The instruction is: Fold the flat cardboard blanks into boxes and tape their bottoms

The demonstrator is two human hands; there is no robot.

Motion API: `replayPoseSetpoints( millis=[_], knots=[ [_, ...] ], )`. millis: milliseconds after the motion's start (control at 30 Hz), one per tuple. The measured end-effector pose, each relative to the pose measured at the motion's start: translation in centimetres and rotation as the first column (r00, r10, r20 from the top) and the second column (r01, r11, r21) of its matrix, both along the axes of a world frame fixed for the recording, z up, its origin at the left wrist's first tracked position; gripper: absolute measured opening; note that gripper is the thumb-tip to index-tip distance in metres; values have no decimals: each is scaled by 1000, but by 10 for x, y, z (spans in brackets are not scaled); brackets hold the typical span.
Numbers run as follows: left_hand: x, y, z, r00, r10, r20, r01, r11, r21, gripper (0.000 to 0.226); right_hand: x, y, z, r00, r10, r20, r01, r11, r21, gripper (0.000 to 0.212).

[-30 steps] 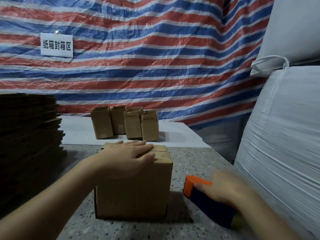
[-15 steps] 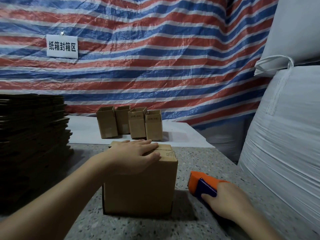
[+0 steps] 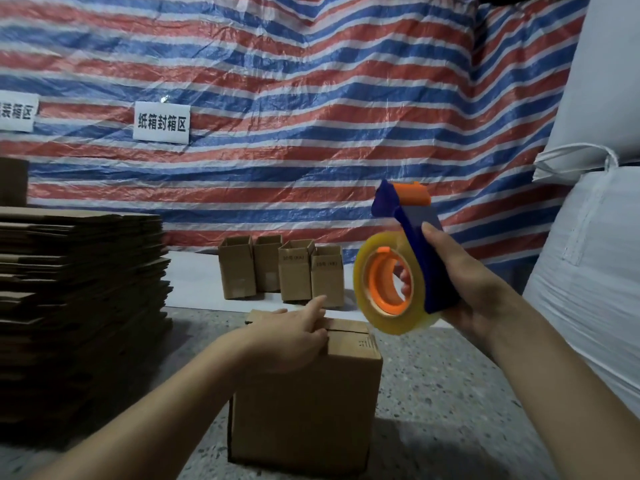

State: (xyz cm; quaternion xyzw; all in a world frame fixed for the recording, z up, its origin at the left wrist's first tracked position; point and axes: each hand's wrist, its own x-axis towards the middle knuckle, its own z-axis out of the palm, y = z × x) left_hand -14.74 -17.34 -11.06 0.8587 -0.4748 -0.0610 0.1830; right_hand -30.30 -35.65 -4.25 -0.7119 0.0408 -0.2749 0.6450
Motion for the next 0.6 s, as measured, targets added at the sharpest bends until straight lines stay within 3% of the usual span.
replayPoseSetpoints(
  millis=[167,333,467,600],
  knots=[
    [4,6,6,974,8,-228,-56,977,-206,86,27,10,2,988,150,25,-152,979,133,54],
    [6,5,5,959,8,-283,-88,958,-271,86,37,4,-10,975,219,-45,-211,967,143,50],
    [9,4,5,955,2,-297,-97,948,-303,68,41,2,-15,974,187,-130,-179,981,70,70],
    [7,0,8,941,43,-336,-195,880,-433,32,41,2,-13,962,187,-197,-191,982,-2,76]
  ],
)
